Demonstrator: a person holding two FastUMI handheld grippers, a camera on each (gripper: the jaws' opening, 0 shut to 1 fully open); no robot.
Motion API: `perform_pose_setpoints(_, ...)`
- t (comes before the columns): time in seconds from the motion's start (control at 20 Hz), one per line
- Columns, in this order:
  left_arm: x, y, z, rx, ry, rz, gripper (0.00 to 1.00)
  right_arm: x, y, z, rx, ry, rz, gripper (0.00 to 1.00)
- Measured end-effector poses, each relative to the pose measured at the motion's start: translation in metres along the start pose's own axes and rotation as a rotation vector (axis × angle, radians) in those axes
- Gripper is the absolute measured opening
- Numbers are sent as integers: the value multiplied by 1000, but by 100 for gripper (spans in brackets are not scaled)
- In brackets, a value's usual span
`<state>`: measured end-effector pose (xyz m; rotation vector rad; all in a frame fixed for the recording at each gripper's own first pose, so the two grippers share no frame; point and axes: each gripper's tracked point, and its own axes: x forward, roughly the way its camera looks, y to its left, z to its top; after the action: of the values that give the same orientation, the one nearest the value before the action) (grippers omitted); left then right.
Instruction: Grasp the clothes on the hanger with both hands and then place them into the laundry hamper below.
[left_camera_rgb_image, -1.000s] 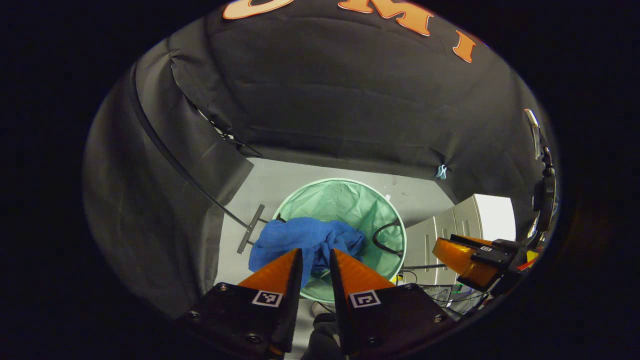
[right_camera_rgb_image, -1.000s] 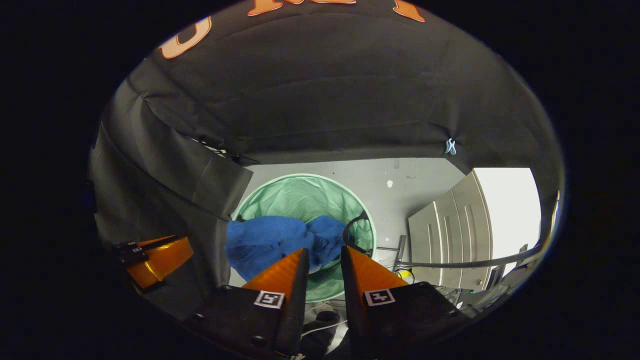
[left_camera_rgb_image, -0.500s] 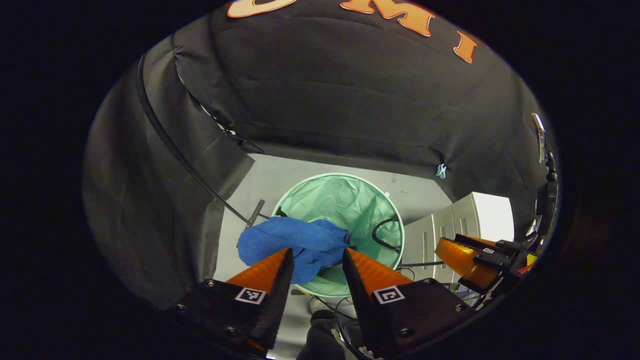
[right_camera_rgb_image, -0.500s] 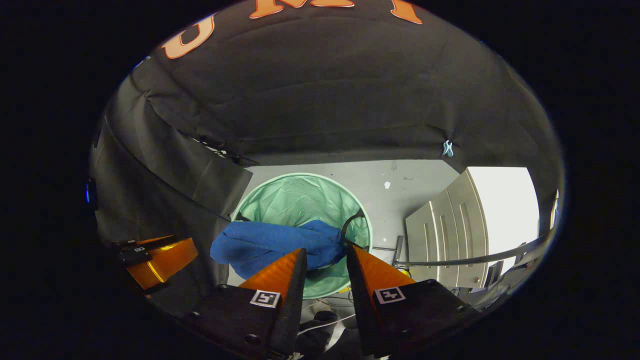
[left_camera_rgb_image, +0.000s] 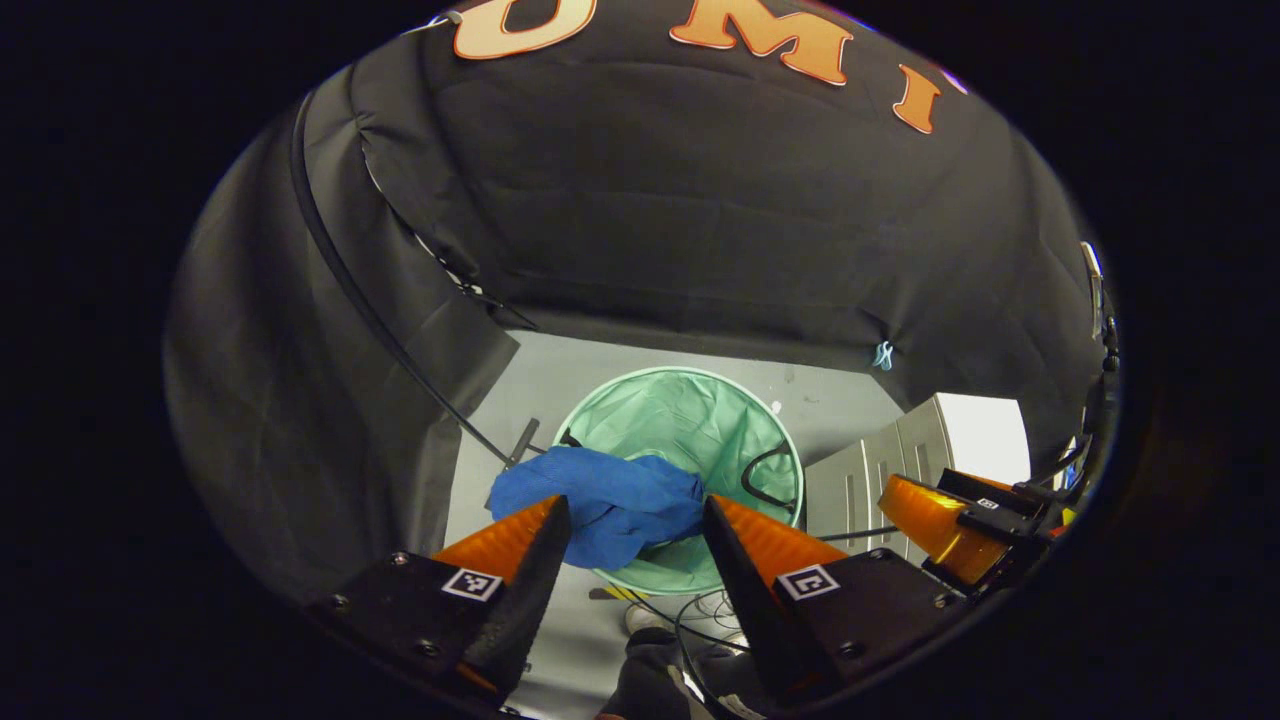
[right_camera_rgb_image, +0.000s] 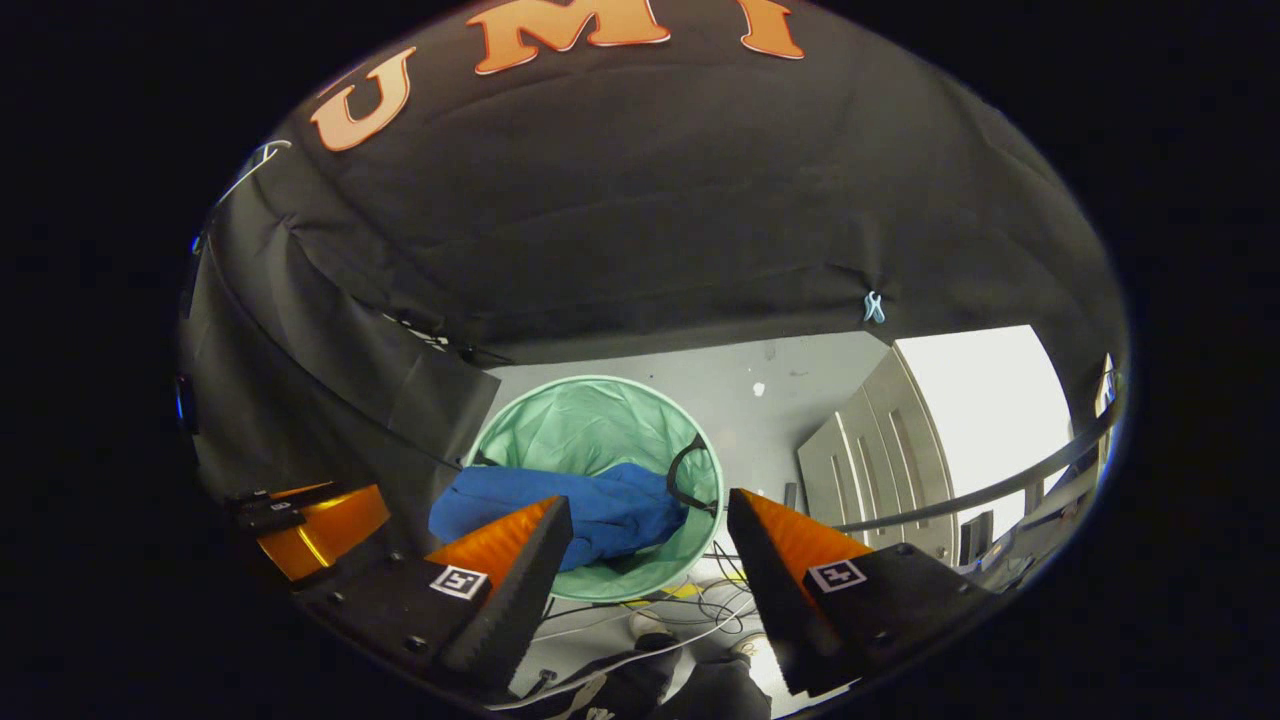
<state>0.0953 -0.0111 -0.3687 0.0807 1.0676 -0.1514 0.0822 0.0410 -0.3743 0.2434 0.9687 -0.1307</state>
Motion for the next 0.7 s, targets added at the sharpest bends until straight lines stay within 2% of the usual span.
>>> perform_pose_setpoints(0.05, -6, -3, 1, 5, -12, 0, 89, -7, -2, 3, -3, -12, 0, 100)
perform_pose_setpoints(0.1, -13, -5, 2, 12, -24, -2, 95, -12, -5, 4, -8, -26, -2, 92)
perform_pose_setpoints(0.15, -17, -7, 4, 15, -35, -2, 95, -18, -7, 8, -12, -38, -5, 99)
perform_pose_setpoints(0.55, -75, -41, 32, 26, -162, -17, 95, -84, -33, 55, -73, -217, -25, 99)
perform_pose_setpoints(0.7, -100, -56, 47, 15, -216, -23, 95, -114, -42, 73, -57, -288, -30, 99)
